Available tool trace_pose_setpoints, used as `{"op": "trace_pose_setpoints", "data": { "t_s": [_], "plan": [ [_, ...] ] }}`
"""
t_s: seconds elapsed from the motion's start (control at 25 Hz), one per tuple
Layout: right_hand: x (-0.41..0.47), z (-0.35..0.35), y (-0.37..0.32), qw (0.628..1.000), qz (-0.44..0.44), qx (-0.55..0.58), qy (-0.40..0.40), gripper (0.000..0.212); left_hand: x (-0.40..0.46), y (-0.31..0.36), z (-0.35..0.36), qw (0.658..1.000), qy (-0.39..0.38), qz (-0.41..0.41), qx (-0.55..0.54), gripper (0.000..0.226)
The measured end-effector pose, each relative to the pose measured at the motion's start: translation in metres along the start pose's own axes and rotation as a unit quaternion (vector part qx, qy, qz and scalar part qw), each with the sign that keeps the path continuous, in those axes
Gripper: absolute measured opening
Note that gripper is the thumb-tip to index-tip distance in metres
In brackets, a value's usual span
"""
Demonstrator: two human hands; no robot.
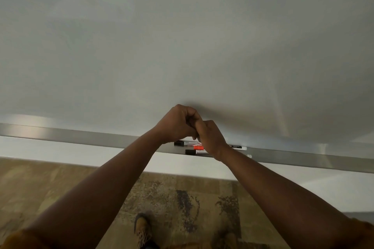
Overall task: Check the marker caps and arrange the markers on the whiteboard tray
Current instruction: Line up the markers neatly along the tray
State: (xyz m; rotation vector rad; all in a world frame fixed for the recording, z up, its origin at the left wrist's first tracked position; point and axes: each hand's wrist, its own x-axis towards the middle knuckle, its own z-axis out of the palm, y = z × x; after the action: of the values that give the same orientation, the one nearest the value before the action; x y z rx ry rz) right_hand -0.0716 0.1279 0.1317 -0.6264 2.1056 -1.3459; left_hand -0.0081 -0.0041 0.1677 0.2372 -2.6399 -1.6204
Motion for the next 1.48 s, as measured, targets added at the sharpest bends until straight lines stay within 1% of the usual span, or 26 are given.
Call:
{"op": "trace_pose_setpoints", "data": {
  "t_s": [0.2,0.4,0.44,0.52,0.56,0.64,0.72,0.8,0.88,1.0,1.08,1.16,1.28,1.48],
  "plan": [
    [0.003,0.003,0.013,0.999,-0.002,-0.040,-0.006,0.053,-0.003,-0.009,0.005,1.000,0.007,-0.004,0.009,0.023],
    [0.004,0.007,0.020,0.998,-0.017,-0.061,0.008,0.046,-0.007,-0.017,0.010,1.000,0.009,-0.002,-0.002,0.021],
    [0.004,0.009,0.021,0.998,-0.015,-0.053,-0.003,0.047,-0.006,-0.020,0.009,1.000,0.009,-0.005,0.000,0.021],
    [0.004,0.009,0.023,0.998,-0.003,-0.036,-0.051,0.049,-0.007,-0.031,0.006,1.000,0.007,-0.019,0.006,0.019],
    [0.004,0.008,0.026,0.997,0.002,-0.028,-0.077,0.044,-0.008,-0.040,0.004,0.999,0.008,-0.031,0.004,0.016],
    [0.004,0.004,0.037,0.994,0.013,-0.026,-0.101,0.028,-0.014,-0.061,0.001,0.996,0.023,-0.083,-0.036,0.014],
    [0.004,-0.004,0.054,0.993,0.010,-0.064,-0.101,0.018,-0.021,-0.086,-0.002,0.982,0.045,-0.151,-0.099,0.014],
    [0.002,-0.007,0.069,0.988,-0.011,-0.121,-0.092,0.014,-0.028,-0.107,-0.002,0.973,0.052,-0.189,-0.121,0.013],
    [0.000,-0.005,0.075,0.986,-0.017,-0.142,-0.084,0.011,-0.033,-0.117,0.002,0.980,0.026,-0.184,-0.067,0.015],
    [0.000,0.005,0.077,0.984,-0.027,-0.159,-0.077,0.009,-0.032,-0.118,0.014,0.986,-0.034,-0.146,0.070,0.021],
    [0.003,0.010,0.081,0.982,-0.037,-0.172,-0.068,0.006,-0.028,-0.122,0.017,0.975,-0.032,-0.137,0.173,0.022],
    [0.006,0.007,0.090,0.978,-0.046,-0.200,-0.042,0.004,-0.027,-0.133,0.017,0.954,-0.005,-0.147,0.263,0.024],
    [0.010,-0.005,0.110,0.957,-0.054,-0.284,-0.011,0.010,-0.032,-0.154,0.016,0.944,0.024,-0.155,0.289,0.028],
    [0.010,-0.013,0.131,0.923,-0.072,-0.379,-0.022,0.024,-0.044,-0.178,0.018,0.948,0.061,-0.153,0.273,0.024]
  ]
}}
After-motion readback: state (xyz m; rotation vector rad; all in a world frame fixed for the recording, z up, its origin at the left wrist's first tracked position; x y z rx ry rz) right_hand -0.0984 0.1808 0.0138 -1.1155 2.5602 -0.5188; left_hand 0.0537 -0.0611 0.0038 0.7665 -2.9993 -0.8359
